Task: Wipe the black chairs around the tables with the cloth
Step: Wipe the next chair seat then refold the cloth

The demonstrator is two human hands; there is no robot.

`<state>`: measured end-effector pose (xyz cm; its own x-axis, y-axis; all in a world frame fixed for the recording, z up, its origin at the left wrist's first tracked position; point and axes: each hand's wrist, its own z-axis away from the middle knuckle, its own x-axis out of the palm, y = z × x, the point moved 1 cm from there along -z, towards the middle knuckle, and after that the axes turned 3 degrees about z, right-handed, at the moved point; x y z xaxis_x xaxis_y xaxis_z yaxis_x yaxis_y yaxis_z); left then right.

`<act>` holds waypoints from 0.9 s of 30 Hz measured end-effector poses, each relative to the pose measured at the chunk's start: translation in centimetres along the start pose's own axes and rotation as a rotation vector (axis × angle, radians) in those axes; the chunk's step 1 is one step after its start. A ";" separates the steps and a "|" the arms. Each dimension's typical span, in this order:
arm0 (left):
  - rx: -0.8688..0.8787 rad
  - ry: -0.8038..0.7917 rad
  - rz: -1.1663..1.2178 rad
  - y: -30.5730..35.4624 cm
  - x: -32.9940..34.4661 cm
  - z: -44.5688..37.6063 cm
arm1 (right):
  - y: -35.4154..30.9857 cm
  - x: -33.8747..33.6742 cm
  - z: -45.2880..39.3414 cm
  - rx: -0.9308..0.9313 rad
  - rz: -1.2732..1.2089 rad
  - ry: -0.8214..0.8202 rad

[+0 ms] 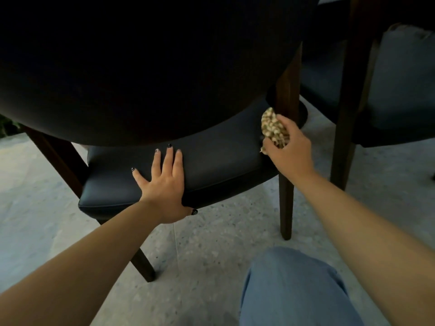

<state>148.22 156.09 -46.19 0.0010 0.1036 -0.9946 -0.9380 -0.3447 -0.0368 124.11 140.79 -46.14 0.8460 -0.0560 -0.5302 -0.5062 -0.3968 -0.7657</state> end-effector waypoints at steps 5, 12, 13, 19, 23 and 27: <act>0.011 0.003 0.029 0.0 0.0 0.0 | -1.4 -2.1 -0.5 0.308 -0.531 0.287; 0.014 0.028 0.032 -0.1 0.2 0.1 | -1.1 -6.1 -1.7 -0.188 0.001 0.588; 0.015 0.031 0.032 -0.1 0.2 0.0 | -0.9 -5.1 -1.6 -0.183 0.016 0.423; 0.012 0.028 0.017 -0.2 0.4 -0.1 | 1.7 0.6 -0.5 -0.218 0.340 -0.011; 0.013 0.033 0.021 0.0 0.4 0.0 | 1.4 2.3 -0.8 -0.019 0.354 0.143; 0.018 0.042 0.016 0.1 0.2 0.2 | 0.2 3.2 0.0 0.048 0.258 0.158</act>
<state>148.04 156.24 -46.39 -0.0002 0.0593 -0.9982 -0.9442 -0.3287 -0.0193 126.75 140.52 -47.95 0.7021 -0.2928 -0.6491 -0.7119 -0.3076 -0.6314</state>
